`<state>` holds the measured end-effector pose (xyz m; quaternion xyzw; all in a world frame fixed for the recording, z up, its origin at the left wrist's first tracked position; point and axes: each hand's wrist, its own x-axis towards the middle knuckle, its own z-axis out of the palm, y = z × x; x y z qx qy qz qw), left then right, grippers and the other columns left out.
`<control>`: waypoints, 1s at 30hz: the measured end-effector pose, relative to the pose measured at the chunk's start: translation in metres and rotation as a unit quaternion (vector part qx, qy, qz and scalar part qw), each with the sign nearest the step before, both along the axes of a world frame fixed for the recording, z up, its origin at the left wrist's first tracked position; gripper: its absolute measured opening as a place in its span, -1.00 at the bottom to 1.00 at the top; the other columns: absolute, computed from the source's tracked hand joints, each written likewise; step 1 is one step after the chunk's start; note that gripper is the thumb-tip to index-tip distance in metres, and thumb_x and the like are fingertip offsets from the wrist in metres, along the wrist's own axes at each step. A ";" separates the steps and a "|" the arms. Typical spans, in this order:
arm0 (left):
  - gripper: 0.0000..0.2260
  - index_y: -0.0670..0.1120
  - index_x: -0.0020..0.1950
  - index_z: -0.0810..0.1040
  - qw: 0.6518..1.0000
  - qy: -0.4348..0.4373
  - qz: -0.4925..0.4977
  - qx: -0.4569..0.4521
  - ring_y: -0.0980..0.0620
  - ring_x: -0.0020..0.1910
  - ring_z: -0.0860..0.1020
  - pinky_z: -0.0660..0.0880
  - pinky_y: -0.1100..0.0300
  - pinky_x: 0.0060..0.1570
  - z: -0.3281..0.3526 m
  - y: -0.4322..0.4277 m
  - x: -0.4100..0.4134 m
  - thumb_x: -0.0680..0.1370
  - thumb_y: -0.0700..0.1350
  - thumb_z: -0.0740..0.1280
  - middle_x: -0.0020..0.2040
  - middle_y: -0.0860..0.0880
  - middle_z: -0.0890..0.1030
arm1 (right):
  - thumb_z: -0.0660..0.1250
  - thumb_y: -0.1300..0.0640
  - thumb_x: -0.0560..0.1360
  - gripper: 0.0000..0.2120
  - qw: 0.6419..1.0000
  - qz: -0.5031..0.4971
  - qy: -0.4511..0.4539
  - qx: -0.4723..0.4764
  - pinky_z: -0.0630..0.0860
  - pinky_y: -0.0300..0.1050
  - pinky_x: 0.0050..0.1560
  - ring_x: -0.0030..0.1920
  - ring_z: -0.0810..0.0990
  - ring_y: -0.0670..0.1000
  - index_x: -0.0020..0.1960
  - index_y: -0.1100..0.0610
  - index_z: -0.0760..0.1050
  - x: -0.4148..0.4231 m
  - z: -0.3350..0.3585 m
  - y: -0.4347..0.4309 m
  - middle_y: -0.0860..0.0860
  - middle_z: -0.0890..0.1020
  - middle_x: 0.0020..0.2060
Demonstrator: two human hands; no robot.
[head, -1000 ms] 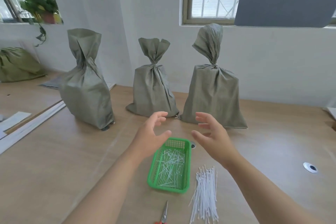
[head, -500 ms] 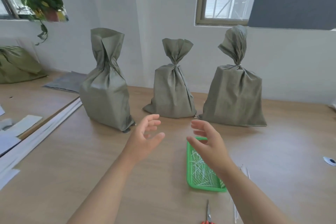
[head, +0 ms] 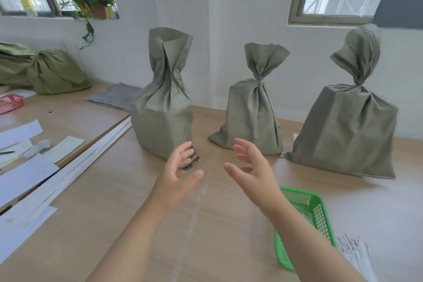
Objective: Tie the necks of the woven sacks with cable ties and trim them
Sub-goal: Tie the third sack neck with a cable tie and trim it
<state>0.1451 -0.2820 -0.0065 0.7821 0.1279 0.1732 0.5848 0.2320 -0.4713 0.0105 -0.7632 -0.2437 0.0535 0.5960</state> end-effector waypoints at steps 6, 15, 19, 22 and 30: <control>-0.22 0.22 0.49 0.29 1.000 0.019 -0.008 -0.009 0.36 0.37 0.38 0.32 0.17 0.39 -0.021 0.103 0.030 0.27 0.20 0.42 0.45 0.18 0.43 | 0.49 0.02 0.46 -0.38 1.000 -0.011 0.014 -0.019 0.44 -0.12 0.28 0.29 0.41 -0.29 0.43 -0.20 0.32 0.026 -0.013 0.099 -0.23 0.48 0.32; -0.28 0.21 0.53 0.26 0.998 0.041 -0.033 0.029 0.22 0.43 0.36 0.29 0.18 0.40 -0.027 0.264 0.099 0.40 0.06 0.43 0.48 0.14 0.38 | 0.48 -0.01 0.46 -0.27 0.997 -0.046 0.042 -0.048 0.37 0.07 0.42 0.38 0.38 -0.15 0.51 -0.20 0.20 0.091 -0.018 0.242 -0.14 0.41 0.40; -0.33 0.18 0.54 0.25 0.998 0.022 -0.032 0.058 0.21 0.44 0.33 0.26 0.10 0.47 -0.019 0.318 0.147 0.51 -0.05 0.47 0.49 0.15 0.37 | 0.48 -0.05 0.44 -0.23 0.995 -0.068 0.046 -0.049 0.35 0.09 0.44 0.42 0.35 -0.09 0.53 -0.21 0.17 0.134 -0.011 0.289 -0.14 0.38 0.43; -0.34 0.15 0.54 0.26 0.998 0.002 -0.019 0.064 0.22 0.47 0.30 0.24 0.09 0.49 -0.010 0.351 0.189 0.51 -0.07 0.47 0.48 0.14 0.36 | 0.47 -0.04 0.45 -0.23 0.995 -0.082 0.032 -0.057 0.33 0.00 0.44 0.45 0.32 -0.11 0.55 -0.17 0.16 0.167 -0.007 0.317 -0.13 0.37 0.45; -0.27 0.15 0.56 0.24 0.998 -0.009 0.004 0.060 0.23 0.49 0.28 0.23 0.08 0.48 0.004 0.401 0.277 0.44 0.05 0.46 0.55 0.13 0.32 | 0.46 -0.03 0.47 -0.20 0.991 -0.099 0.005 -0.086 0.26 -0.17 0.35 0.50 0.26 -0.10 0.58 -0.07 0.12 0.235 -0.003 0.369 -0.10 0.31 0.50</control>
